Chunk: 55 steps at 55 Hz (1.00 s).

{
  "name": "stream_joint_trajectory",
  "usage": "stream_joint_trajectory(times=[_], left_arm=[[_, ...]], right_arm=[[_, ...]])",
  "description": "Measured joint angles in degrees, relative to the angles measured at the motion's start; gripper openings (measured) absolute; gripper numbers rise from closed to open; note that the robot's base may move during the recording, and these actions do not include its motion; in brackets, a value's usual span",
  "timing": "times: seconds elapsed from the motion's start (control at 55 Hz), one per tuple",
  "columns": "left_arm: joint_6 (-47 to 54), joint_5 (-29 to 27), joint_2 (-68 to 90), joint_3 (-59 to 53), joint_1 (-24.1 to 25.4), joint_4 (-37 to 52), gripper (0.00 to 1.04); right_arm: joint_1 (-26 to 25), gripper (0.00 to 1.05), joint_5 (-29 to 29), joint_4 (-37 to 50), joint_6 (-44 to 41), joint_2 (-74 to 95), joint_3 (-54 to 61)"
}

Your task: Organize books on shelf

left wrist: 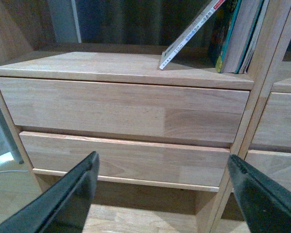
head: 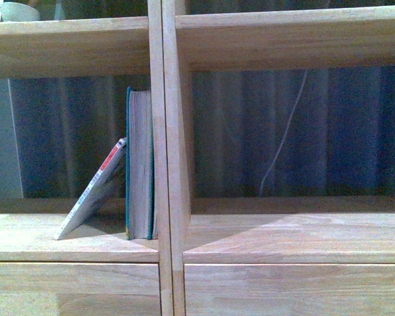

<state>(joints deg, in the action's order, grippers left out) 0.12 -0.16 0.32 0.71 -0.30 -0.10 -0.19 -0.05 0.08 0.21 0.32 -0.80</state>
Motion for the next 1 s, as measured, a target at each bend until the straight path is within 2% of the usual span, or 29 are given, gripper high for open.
stream_joint_trajectory(times=[0.073,0.999], left_arm=[[0.0,0.0,0.0,0.0,0.0,0.0,0.99],[0.0,0.0,0.0,0.0,0.0,0.0,0.97]], right_arm=[[0.0,0.98,0.0,0.0,0.0,0.0,0.0],[0.0,0.98,0.0,0.0,0.0,0.0,0.0]])
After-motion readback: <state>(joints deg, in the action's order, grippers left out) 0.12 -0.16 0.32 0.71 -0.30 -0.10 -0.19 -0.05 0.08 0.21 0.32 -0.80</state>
